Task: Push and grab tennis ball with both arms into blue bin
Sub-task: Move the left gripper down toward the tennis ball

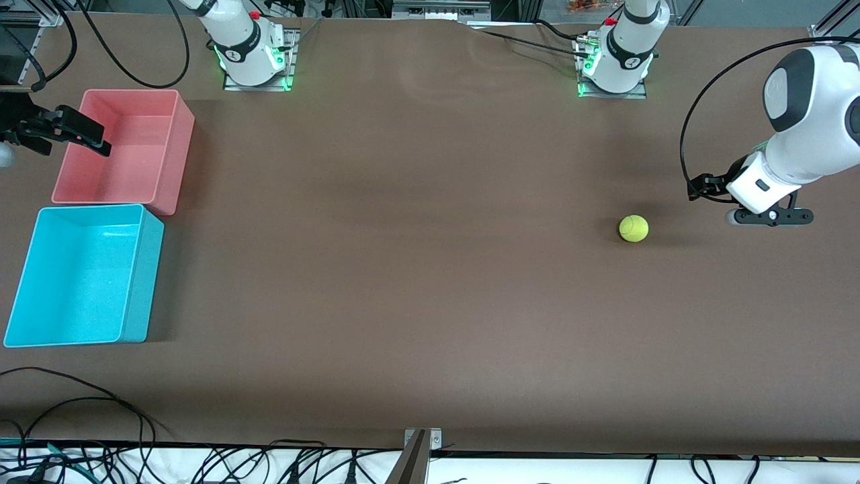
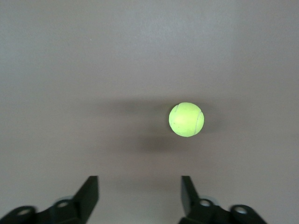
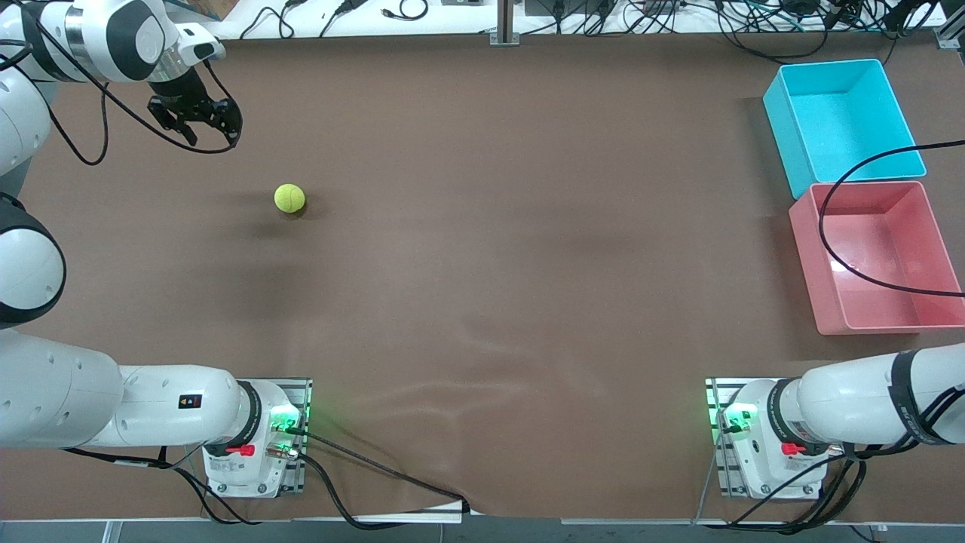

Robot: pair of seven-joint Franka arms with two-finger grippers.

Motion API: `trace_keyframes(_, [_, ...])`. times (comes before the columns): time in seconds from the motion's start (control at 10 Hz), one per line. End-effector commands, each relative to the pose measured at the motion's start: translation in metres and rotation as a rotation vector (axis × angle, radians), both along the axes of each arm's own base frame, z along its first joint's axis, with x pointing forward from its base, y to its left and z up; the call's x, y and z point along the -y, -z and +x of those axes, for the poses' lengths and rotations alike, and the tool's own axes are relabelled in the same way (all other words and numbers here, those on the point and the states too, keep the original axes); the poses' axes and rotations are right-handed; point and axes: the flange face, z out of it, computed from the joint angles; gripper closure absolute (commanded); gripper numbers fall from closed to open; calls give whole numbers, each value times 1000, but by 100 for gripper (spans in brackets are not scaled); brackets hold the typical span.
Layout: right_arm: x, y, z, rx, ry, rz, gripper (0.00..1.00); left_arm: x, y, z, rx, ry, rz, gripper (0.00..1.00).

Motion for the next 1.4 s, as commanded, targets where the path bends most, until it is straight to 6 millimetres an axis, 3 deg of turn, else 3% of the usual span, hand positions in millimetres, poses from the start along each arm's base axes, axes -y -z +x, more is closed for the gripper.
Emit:
trace_keyframes(0.0, [2, -8, -2, 8, 6, -5, 0, 1, 12, -9, -17, 8, 4, 68])
trace_keyframes(0.2, [-1, -5, -1, 4, 6, -7, 0, 4, 13, -11, -30, 30, 1, 89])
trace_keyframes(0.4, [0, -5, 0, 7, 8, -7, 0, 7, 22, -14, -48, 140, -29, 98])
trace_keyframes(0.7, [1, -5, -1, 5, 9, -7, 0, 15, 31, -12, -60, 253, -67, 100])
trace_keyframes(0.8, [1, -5, -1, 4, 11, -7, 0, 24, 37, -14, -55, 334, -80, 100])
trace_keyframes(1.3, [1, -5, 0, 7, 6, -8, 0, 21, 65, -21, -23, 759, -217, 100])
